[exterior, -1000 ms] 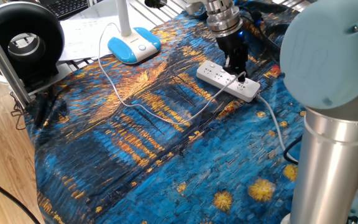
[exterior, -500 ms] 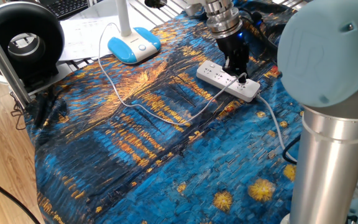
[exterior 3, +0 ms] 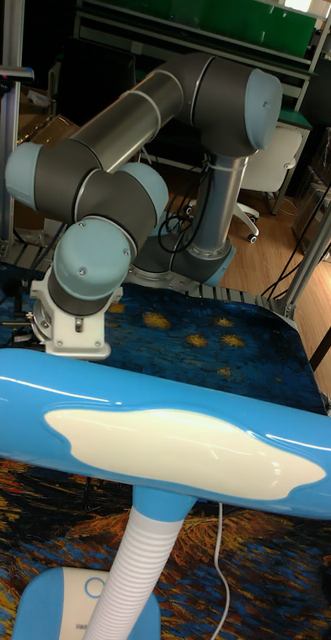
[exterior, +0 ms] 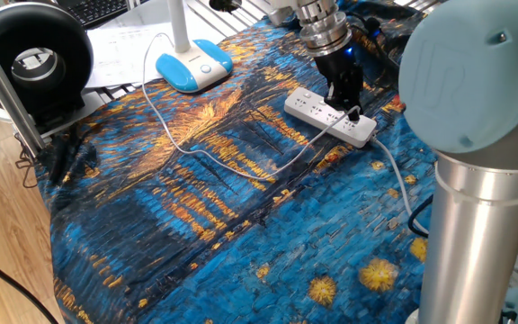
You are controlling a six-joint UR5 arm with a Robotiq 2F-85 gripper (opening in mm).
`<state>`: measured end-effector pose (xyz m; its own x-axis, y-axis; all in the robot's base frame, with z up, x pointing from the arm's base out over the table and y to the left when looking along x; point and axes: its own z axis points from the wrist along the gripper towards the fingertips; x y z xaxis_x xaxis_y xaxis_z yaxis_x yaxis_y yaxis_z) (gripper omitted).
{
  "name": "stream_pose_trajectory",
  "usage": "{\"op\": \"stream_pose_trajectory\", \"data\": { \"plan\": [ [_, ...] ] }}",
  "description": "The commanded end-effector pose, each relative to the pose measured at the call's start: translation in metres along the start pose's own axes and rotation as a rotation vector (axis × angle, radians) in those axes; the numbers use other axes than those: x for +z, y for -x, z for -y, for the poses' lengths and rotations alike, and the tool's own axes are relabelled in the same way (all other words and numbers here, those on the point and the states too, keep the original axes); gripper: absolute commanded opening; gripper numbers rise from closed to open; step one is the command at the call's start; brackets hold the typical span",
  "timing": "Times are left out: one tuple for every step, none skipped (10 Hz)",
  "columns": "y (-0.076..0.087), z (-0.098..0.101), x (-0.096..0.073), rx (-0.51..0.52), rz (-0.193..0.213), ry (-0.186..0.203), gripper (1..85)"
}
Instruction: Plug in the power cord of the desk lamp, turn on the socket, and light up the desk lamp
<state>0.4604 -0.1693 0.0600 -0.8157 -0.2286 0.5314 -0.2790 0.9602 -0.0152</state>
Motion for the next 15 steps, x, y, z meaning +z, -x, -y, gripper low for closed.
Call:
{"op": "stream_pose_trajectory", "data": {
  "plan": [
    [0.004, -0.01, -0.008, 0.024, 0.011, 0.026, 1.3],
    [0.008, -0.008, -0.01, 0.033, 0.008, 0.008, 1.3],
    [0.01, -0.008, -0.011, 0.036, 0.005, 0.002, 1.3],
    [0.009, -0.012, -0.011, 0.025, 0.007, 0.015, 1.3],
    [0.013, -0.031, -0.012, 0.03, 0.025, 0.086, 1.3],
    [0.013, -0.031, -0.012, 0.047, 0.025, 0.087, 1.3],
    [0.006, -0.032, -0.012, 0.051, -0.003, 0.089, 1.3],
    [0.001, -0.025, -0.011, 0.057, -0.021, 0.064, 1.3],
    [0.0, -0.021, -0.011, 0.057, -0.023, 0.047, 1.3],
    [0.007, -0.022, -0.01, 0.055, -0.026, 0.054, 1.3],
    [0.011, -0.022, -0.009, 0.052, -0.031, 0.057, 1.3],
    [0.011, -0.019, -0.009, 0.046, -0.037, 0.049, 1.3],
    [0.011, -0.015, -0.012, 0.041, -0.044, 0.042, 1.3],
    [0.009, -0.006, -0.018, 0.035, -0.062, 0.015, 1.3],
    [0.009, -0.003, -0.019, 0.034, -0.065, 0.01, 1.3]
  ]
}}
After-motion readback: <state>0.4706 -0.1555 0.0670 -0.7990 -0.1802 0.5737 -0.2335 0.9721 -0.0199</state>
